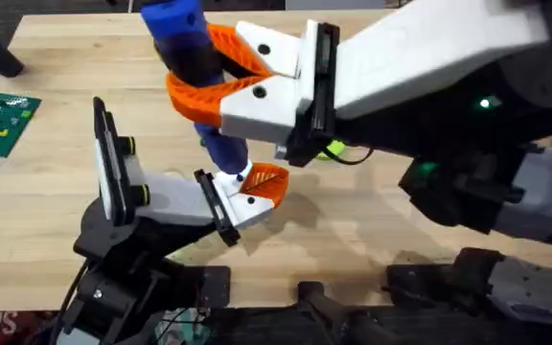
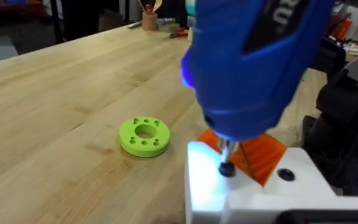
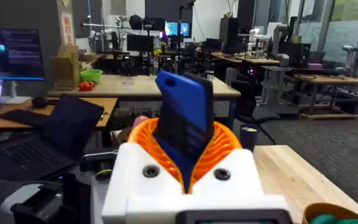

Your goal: Pick up the gripper from the table and insert it into the empty holder that is missing its gripper. Then pick up a screw, insert it into the mounting hole, and use the screwdriver to tighten it. Finally, clean up the table by picking up the vegetable and placing it into the bucket.

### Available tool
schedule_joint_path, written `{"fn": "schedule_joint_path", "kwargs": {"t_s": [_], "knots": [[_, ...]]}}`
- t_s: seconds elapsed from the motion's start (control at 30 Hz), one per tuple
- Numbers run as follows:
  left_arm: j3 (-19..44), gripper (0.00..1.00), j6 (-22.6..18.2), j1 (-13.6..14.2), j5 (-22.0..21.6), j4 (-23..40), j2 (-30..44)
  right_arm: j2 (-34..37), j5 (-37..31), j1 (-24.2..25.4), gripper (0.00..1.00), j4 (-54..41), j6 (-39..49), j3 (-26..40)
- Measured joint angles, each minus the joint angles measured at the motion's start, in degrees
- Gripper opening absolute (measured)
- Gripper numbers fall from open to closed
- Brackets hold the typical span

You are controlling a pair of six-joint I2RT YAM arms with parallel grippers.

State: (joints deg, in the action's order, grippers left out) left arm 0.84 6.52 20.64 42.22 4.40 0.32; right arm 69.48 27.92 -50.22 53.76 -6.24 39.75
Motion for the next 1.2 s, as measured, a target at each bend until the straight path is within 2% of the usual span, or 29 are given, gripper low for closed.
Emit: {"fn": "schedule_joint_path", "kwargs": {"t_s": [1.2], "knots": [[0.0, 0.012, -0.01, 0.0, 0.01, 0.02, -0.01, 0.01, -0.02, 0.0, 0.031, -2.48, -0.92, 0.0]]}}
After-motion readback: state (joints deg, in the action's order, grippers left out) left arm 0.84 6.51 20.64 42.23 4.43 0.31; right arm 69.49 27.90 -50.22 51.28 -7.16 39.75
